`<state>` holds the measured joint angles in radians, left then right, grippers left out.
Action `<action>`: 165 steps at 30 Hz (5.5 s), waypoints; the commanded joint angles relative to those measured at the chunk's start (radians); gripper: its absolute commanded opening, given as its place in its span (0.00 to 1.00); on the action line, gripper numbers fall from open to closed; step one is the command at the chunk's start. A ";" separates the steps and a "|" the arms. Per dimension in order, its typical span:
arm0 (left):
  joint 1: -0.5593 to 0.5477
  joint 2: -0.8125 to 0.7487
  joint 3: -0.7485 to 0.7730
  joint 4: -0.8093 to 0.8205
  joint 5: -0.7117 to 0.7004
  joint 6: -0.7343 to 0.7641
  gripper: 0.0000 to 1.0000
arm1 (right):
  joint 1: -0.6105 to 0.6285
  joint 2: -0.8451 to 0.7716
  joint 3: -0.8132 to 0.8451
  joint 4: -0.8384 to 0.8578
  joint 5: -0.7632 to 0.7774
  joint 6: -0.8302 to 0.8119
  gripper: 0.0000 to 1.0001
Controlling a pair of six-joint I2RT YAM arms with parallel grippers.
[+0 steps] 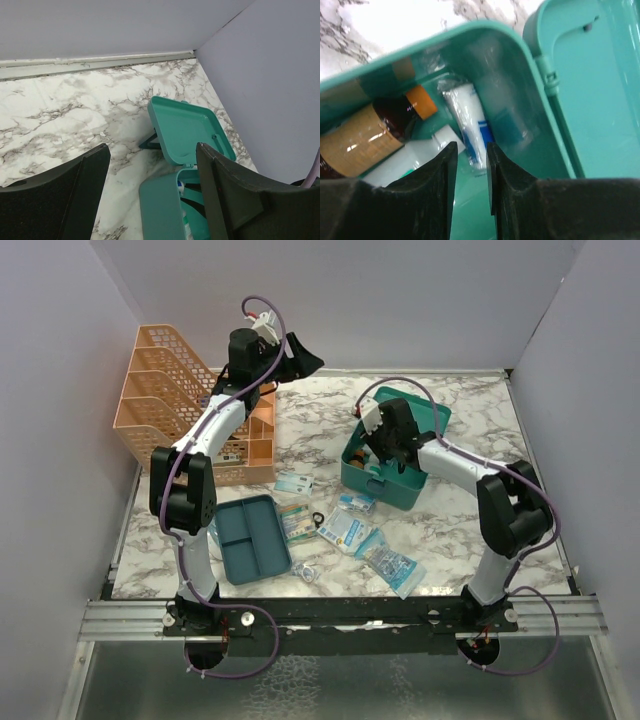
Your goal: Organize the medicine kit
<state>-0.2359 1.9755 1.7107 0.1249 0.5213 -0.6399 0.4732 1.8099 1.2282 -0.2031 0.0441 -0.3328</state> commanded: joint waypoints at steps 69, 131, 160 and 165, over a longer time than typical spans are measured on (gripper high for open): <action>-0.505 -0.805 -0.979 -0.020 -0.099 0.207 0.75 | -0.024 -0.941 -0.246 -0.849 -0.103 1.148 0.57; -0.691 -0.526 -0.711 -0.301 0.006 0.539 0.00 | -0.024 -1.192 -0.457 -0.361 -0.259 0.841 0.53; -0.586 -0.794 -0.361 -0.747 0.084 1.008 0.00 | -0.025 -0.923 -0.212 -0.317 -0.970 0.133 0.66; -0.586 -0.798 -0.332 -0.745 0.063 1.024 0.00 | -0.024 -0.884 -0.199 -0.319 -1.061 0.139 0.62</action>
<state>-0.8246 1.1957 1.3243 -0.6178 0.6083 0.3374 0.4515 0.9016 1.0012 -0.5007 -0.8982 -0.1741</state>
